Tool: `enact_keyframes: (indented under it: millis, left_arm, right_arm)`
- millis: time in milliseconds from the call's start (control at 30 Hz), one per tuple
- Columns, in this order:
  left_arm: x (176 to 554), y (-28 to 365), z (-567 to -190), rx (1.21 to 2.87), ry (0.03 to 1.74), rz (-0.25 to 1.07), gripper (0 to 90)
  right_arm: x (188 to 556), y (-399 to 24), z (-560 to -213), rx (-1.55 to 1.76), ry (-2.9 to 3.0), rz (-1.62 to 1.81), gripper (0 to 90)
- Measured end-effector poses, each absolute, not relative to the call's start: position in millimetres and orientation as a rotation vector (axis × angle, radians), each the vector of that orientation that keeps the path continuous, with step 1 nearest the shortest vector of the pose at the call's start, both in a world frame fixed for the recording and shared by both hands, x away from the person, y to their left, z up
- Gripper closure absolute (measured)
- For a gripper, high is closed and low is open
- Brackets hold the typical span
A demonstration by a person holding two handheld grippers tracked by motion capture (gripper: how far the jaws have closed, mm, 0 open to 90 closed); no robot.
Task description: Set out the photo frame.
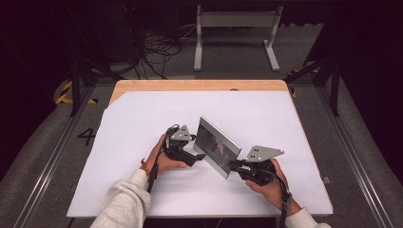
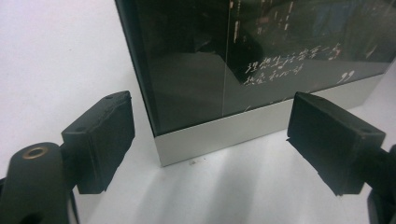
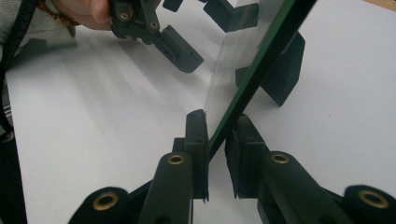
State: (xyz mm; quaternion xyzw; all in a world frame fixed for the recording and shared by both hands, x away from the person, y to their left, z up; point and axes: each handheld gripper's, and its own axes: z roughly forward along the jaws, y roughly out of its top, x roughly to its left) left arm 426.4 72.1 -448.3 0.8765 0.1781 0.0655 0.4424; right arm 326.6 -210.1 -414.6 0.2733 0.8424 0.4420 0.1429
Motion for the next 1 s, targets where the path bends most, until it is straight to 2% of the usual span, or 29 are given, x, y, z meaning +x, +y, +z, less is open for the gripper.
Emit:
enact_keyframes:
  millis: [433,667,1000]
  left_arm:
    - [424,70,-448,2.175,0.425,0.140,16.5]
    - [424,72,-447,2.170,0.428,0.125,17.9]
    - [419,74,-445,2.183,0.432,0.135,19.0]
  right_arm:
    - [326,-211,-415,0.788,2.430,1.269,79.5]
    - [324,-214,-414,0.815,2.389,1.256,72.8]
    - [313,-227,-409,0.802,2.336,1.313,83.3]
